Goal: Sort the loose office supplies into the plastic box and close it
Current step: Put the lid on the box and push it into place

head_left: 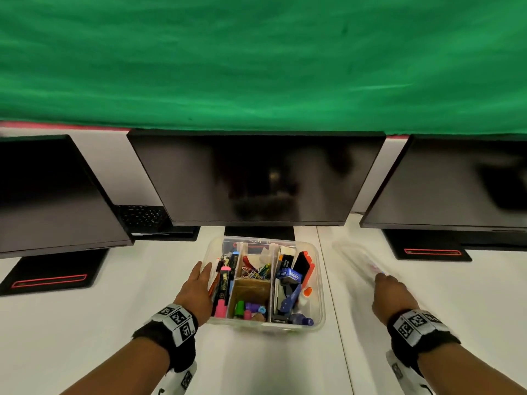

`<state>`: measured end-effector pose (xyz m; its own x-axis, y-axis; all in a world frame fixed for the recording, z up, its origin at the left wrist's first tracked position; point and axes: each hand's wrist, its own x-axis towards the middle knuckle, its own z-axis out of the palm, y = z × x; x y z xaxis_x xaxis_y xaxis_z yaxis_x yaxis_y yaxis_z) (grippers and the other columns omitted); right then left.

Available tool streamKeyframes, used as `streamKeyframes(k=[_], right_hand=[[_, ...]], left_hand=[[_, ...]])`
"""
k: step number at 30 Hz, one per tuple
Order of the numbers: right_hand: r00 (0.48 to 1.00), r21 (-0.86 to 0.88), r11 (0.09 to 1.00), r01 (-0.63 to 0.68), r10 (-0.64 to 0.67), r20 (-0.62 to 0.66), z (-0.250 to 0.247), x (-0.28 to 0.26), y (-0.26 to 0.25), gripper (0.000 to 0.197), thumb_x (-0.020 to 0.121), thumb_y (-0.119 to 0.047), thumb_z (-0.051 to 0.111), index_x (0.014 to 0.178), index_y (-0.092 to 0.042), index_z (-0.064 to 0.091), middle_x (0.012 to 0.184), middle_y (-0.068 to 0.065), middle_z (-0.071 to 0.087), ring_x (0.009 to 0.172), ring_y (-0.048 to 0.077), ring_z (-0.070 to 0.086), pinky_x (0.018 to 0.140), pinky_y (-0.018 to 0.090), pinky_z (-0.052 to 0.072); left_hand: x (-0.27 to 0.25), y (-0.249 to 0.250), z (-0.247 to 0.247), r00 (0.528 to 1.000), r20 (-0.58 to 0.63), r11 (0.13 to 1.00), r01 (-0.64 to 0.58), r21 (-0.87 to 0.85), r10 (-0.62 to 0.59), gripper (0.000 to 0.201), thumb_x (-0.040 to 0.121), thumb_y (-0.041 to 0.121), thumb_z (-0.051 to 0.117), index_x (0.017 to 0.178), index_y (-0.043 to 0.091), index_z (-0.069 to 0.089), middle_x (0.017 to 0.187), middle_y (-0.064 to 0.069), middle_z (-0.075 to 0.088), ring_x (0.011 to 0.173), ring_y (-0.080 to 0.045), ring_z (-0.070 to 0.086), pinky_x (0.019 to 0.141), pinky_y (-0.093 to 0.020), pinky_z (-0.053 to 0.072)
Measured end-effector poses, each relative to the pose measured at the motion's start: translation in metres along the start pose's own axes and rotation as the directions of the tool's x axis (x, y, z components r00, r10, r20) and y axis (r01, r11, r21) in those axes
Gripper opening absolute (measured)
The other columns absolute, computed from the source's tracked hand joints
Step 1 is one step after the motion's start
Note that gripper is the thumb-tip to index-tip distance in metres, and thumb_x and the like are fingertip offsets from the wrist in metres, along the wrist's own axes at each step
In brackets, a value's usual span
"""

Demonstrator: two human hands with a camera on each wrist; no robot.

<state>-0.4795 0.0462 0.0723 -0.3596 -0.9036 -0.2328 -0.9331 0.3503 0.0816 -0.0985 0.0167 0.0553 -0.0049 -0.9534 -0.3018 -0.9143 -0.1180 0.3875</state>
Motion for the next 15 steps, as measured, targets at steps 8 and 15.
streamKeyframes(k=[8, 15], right_hand=[[0.957, 0.175, 0.960, 0.218, -0.175, -0.232, -0.114, -0.034, -0.042, 0.045, 0.080, 0.004, 0.045, 0.122, -0.009, 0.055, 0.118, 0.014, 0.061, 0.110, 0.029, 0.058, 0.096, 0.033, 0.048], [0.782, 0.113, 0.838, 0.534, -0.438, -0.443, -0.164, -0.074, -0.074, 0.025, 0.086, -0.002, 0.048, 0.104, -0.012, 0.062, 0.099, 0.008, 0.061, 0.093, 0.026, 0.059, 0.078, 0.030, 0.047]], left_hand=[[-0.003, 0.003, -0.024, 0.998, 0.042, 0.998, -0.044, 0.042, 0.042, 0.075, 0.091, 0.015, 0.053, 0.151, 0.016, 0.007, 0.160, -0.007, 0.002, 0.144, -0.024, 0.025, 0.118, -0.033, 0.025], [-0.001, 0.017, -0.069, 0.978, -0.159, 0.976, -0.161, -0.149, 0.137, 0.068, 0.093, 0.027, 0.055, 0.149, 0.018, 0.018, 0.157, -0.006, 0.023, 0.143, -0.021, 0.029, 0.116, -0.031, 0.026]])
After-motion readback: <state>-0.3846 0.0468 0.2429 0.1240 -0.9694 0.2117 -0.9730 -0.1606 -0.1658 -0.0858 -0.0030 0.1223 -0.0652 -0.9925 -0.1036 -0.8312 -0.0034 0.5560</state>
